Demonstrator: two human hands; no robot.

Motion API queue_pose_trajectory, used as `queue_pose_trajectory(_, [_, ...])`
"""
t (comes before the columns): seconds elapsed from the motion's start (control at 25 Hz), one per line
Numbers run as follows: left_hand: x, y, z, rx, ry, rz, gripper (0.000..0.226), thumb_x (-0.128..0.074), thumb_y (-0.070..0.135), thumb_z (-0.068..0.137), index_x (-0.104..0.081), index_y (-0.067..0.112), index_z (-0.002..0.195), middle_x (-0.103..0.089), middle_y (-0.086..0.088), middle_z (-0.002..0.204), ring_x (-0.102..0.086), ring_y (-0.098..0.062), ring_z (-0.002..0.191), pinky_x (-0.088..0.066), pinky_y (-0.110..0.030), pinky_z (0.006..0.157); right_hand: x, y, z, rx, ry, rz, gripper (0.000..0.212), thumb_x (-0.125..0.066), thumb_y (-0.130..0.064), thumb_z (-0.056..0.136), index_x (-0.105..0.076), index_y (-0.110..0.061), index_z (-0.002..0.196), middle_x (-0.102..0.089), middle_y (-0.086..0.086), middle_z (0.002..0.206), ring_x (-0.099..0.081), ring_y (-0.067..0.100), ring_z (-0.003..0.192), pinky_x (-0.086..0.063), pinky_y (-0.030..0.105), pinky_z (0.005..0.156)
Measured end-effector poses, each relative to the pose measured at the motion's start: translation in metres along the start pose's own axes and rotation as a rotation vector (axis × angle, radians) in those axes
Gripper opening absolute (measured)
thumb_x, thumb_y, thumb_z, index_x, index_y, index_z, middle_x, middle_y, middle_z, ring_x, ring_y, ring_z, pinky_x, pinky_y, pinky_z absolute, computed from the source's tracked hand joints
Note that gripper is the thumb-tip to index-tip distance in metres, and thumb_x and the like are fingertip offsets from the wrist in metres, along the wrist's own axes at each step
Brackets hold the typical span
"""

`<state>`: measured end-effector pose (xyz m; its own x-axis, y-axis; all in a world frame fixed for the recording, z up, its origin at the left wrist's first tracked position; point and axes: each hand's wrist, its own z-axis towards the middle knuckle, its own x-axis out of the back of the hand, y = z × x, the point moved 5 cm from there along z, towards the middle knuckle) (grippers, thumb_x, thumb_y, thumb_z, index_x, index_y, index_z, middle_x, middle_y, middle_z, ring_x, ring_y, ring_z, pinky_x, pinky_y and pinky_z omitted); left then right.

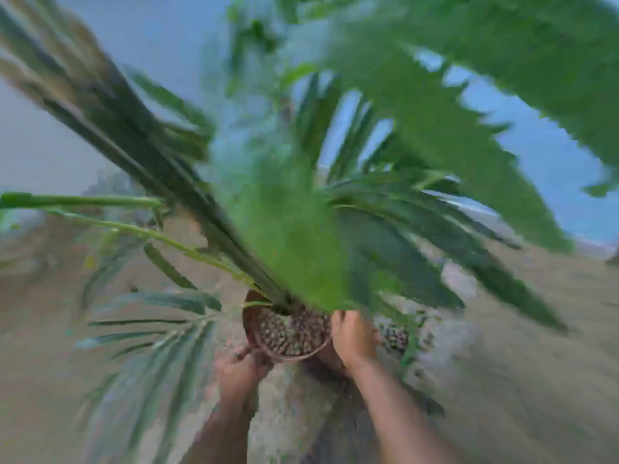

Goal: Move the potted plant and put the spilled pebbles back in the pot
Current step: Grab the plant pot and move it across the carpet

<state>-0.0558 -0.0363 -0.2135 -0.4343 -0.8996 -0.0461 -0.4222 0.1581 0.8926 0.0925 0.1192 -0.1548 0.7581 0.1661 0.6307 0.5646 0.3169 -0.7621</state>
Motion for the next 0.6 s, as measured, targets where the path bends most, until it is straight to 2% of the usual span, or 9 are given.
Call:
queue_pose_trajectory(0.04, [-0.003, -0.004, 0.003, 0.01, 0.007, -0.025, 0.037, -0.047, -0.025, 0.08, -0.061, 0.008, 0.075, -0.068, -0.005, 0.066, -0.061, -0.027, 0.072, -0.054, -0.043, 0.074, 0.001, 0.009, 0.014, -0.073, -0.013, 0.037, 0.021, -0.054, -0.008, 0.093, -0.069, 0.001, 0.105, -0.069, 0.03, 0.097, -0.067, 0.043, 0.089, -0.052, 0.045, 0.076])
queue_pose_trajectory(0.12, [-0.015, 0.009, -0.005, 0.007, -0.003, -0.027, 0.038, -0.045, -0.027, 0.081, -0.061, 0.008, 0.081, -0.071, -0.001, 0.066, -0.068, -0.017, 0.062, -0.059, -0.037, 0.065, 0.007, 0.013, 0.028, -0.059, -0.005, 0.06, 0.034, -0.053, -0.008, 0.093, -0.063, -0.01, 0.126, -0.072, 0.026, 0.094, -0.068, 0.039, 0.084, -0.053, 0.042, 0.071])
queue_pose_trajectory(0.24, [-0.023, 0.018, 0.0, 0.041, 0.014, -0.017, 0.033, -0.053, -0.024, 0.081, -0.064, 0.005, 0.071, -0.067, 0.0, 0.048, -0.065, -0.01, 0.045, -0.057, -0.023, 0.049, 0.0, 0.013, 0.042, -0.008, -0.119, 0.007, 0.043, -0.051, -0.011, 0.094, -0.055, -0.021, 0.136, -0.074, 0.021, 0.099, -0.069, 0.035, 0.086, -0.051, 0.037, 0.069])
queue_pose_trajectory(0.32, [-0.036, 0.02, -0.004, 0.064, 0.0, -0.051, 0.024, -0.064, -0.017, 0.074, -0.07, 0.004, 0.065, -0.069, -0.012, 0.059, -0.066, -0.022, 0.056, -0.059, -0.032, 0.06, -0.002, 0.028, 0.061, -0.063, -0.134, -0.059, 0.041, -0.051, -0.014, 0.095, -0.056, -0.021, 0.135, -0.073, 0.02, 0.105, -0.068, 0.036, 0.092, -0.051, 0.036, 0.072])
queue_pose_trajectory(0.4, [-0.04, 0.019, -0.003, 0.088, 0.054, -0.058, 0.017, -0.066, -0.015, 0.072, -0.073, 0.0, 0.077, -0.069, -0.025, 0.083, -0.065, -0.031, 0.076, -0.056, -0.043, 0.076, -0.007, 0.041, 0.069, -0.119, -0.198, -0.016, 0.039, -0.05, -0.014, 0.096, -0.056, -0.014, 0.134, -0.07, 0.02, 0.113, -0.067, 0.035, 0.095, -0.052, 0.035, 0.076])
queue_pose_trajectory(0.44, [-0.04, 0.018, 0.001, 0.105, 0.083, -0.094, 0.018, -0.061, -0.017, 0.077, -0.071, -0.007, 0.087, -0.068, -0.03, 0.092, -0.064, -0.034, 0.079, -0.057, -0.043, 0.076, -0.011, 0.044, 0.068, -0.15, -0.239, 0.041, 0.039, -0.051, -0.012, 0.096, -0.055, -0.011, 0.134, -0.068, 0.021, 0.115, -0.066, 0.034, 0.097, -0.052, 0.034, 0.078])
queue_pose_trajectory(0.52, [-0.043, 0.017, 0.007, 0.111, 0.058, -0.132, 0.024, -0.052, -0.019, 0.083, -0.065, -0.014, 0.103, -0.064, -0.031, 0.099, -0.06, -0.033, 0.078, -0.057, -0.032, 0.062, -0.013, 0.048, 0.068, -0.161, -0.262, 0.061, 0.037, -0.052, -0.008, 0.095, -0.057, -0.006, 0.131, -0.068, 0.018, 0.107, -0.066, 0.034, 0.1, -0.052, 0.036, 0.082])
queue_pose_trajectory(0.56, [-0.044, 0.017, 0.006, 0.106, 0.055, -0.121, 0.026, -0.053, -0.019, 0.083, -0.064, -0.013, 0.106, -0.063, -0.029, 0.099, -0.058, -0.031, 0.078, -0.057, -0.033, 0.061, -0.013, 0.047, 0.07, -0.151, -0.235, 0.034, 0.036, -0.052, -0.008, 0.095, -0.058, -0.008, 0.131, -0.069, 0.013, 0.099, -0.068, 0.031, 0.092, -0.053, 0.034, 0.075])
queue_pose_trajectory(0.6, [-0.044, 0.015, 0.004, 0.111, 0.073, -0.145, 0.028, -0.055, -0.02, 0.081, -0.063, -0.013, 0.107, -0.064, -0.029, 0.098, -0.058, -0.032, 0.079, -0.057, -0.041, 0.067, -0.016, 0.048, 0.071, -0.139, -0.212, 0.014, 0.037, -0.052, -0.01, 0.096, -0.058, -0.012, 0.132, -0.07, 0.008, 0.092, -0.07, 0.027, 0.079, -0.052, 0.029, 0.064])
